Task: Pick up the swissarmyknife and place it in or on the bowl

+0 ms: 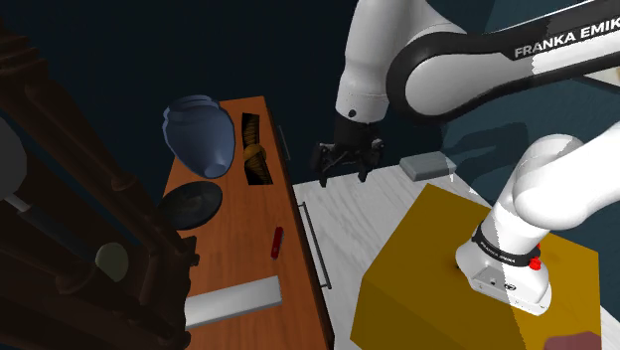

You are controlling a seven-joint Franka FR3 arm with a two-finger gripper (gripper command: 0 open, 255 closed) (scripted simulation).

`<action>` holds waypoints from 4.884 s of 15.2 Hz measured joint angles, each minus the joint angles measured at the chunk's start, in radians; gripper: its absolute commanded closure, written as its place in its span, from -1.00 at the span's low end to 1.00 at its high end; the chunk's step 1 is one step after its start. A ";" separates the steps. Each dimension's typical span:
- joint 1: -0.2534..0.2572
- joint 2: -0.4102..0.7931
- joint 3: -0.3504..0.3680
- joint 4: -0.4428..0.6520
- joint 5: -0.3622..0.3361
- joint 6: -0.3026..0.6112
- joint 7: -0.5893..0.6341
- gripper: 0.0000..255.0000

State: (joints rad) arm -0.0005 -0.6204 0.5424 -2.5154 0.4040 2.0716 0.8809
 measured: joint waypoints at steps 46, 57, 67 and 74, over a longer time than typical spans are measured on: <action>-0.310 0.691 0.521 0.278 -0.553 0.371 0.908 1.00; -0.325 0.548 0.518 0.348 -0.363 0.235 0.769 1.00; -0.287 0.828 0.510 0.624 -0.651 0.088 0.915 1.00; -0.054 1.158 0.360 1.022 -0.891 -0.077 0.960 1.00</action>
State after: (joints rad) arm -0.0540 0.5371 0.9020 -1.4930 -0.4873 1.9943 1.8405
